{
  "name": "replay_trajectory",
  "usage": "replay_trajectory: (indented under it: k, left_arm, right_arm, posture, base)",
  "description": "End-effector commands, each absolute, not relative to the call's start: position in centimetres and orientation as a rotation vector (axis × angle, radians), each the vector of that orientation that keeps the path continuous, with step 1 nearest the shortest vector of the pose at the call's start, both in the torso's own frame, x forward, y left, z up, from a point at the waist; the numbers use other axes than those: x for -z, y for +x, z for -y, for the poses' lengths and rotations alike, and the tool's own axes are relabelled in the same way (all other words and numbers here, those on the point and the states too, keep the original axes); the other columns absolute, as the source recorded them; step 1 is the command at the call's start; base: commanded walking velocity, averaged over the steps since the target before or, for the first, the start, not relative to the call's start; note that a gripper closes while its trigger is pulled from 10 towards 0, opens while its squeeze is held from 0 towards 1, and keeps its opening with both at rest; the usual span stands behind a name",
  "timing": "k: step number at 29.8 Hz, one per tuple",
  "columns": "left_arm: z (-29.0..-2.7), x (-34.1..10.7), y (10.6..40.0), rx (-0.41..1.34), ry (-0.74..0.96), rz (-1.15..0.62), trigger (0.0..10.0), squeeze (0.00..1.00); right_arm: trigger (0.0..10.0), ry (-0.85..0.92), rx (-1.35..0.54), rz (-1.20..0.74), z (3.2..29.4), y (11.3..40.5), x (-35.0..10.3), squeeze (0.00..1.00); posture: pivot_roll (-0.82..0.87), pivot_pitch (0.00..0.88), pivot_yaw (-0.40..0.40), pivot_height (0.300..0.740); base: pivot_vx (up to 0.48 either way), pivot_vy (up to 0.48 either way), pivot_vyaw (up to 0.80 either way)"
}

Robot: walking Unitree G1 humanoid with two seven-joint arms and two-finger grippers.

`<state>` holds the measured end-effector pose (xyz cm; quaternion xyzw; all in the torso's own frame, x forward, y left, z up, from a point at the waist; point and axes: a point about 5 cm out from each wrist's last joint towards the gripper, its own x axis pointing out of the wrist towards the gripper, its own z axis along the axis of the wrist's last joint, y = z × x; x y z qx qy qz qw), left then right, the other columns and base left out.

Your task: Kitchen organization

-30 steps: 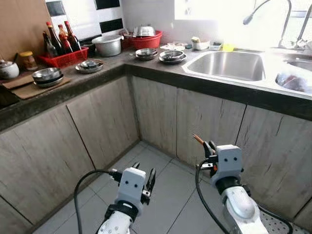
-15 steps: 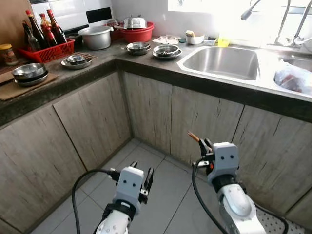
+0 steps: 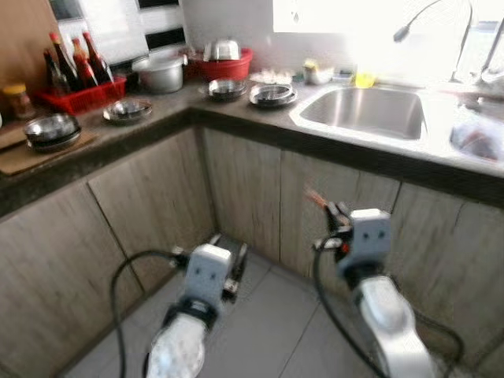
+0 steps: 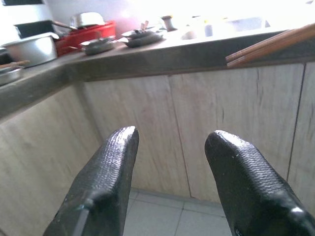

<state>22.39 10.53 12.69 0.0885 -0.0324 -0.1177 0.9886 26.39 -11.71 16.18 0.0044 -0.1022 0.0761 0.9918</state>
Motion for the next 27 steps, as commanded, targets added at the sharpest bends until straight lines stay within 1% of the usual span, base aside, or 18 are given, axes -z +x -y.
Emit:
replay_trajectory:
  k: [1,15,20,22,27]
  left_arm:
    - [-9.8,-13.2,22.6,0.261,0.165,0.076,10.0,0.0]
    - [-10.1,-13.8,23.4,0.246,0.179,0.103,10.0,0.0]
    - [-10.4,-14.0,23.8,0.242,0.19,0.11,10.0,0.0]
    - [-10.5,-13.9,23.9,0.23,0.264,0.105,10.0,0.0]
    - [-10.4,-14.2,24.1,0.245,0.225,0.114,10.0,0.0]
  right_arm:
    - [10.0,0.006,-0.124,0.21,12.5,26.4,-16.4,0.0]
    - [10.0,-0.011,-0.126,0.264,12.7,27.2,-18.0,0.0]
    - [10.0,-0.014,-0.125,0.274,12.7,27.3,-18.1,0.0]
    - [10.0,-0.096,-0.131,0.374,12.6,27.1,-19.2,0.0]
    - [10.0,-0.091,-0.138,0.376,12.4,27.1,-19.5,0.0]
  posture:
    - [0.03,0.0,0.027,0.74]
    - [0.03,0.0,0.021,0.74]
    - [0.03,0.0,0.018,0.74]
    - [0.03,0.0,0.018,0.74]
    - [0.03,0.0,0.019,0.74]
  base:
    - [0.39,0.0,0.0]
    - [0.407,0.0,0.0]
    - [0.336,0.0,0.0]
    - [0.444,0.0,0.0]
    - [0.404,0.0,0.0]
